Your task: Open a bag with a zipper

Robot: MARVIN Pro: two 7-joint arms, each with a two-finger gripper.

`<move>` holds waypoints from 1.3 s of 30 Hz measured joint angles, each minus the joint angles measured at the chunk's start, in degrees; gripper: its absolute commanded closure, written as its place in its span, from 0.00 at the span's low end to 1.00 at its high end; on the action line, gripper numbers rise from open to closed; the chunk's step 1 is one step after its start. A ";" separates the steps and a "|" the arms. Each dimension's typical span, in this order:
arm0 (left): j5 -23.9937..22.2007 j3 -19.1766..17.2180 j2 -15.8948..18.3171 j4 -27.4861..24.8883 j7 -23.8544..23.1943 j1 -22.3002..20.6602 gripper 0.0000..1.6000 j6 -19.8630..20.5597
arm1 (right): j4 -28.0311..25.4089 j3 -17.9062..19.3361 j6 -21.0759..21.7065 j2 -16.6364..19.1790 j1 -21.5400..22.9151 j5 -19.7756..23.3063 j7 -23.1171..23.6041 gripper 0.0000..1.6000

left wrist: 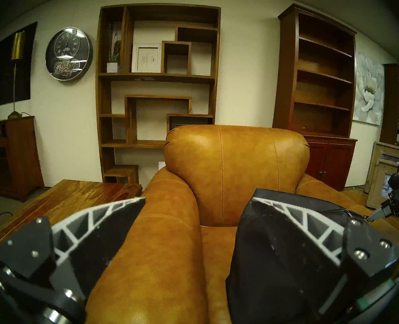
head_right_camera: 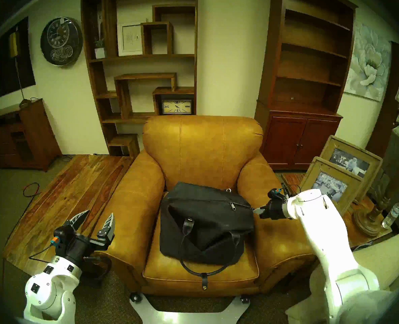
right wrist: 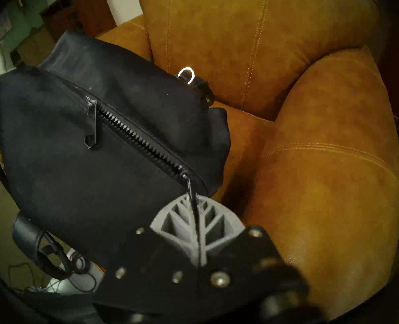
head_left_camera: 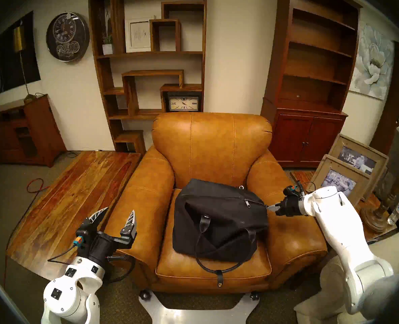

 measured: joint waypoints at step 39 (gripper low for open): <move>0.00 0.00 -0.01 -0.06 -0.01 0.02 0.00 0.01 | 17.50 -1.82 -4.61 -6.35 8.47 -4.33 -6.50 1.00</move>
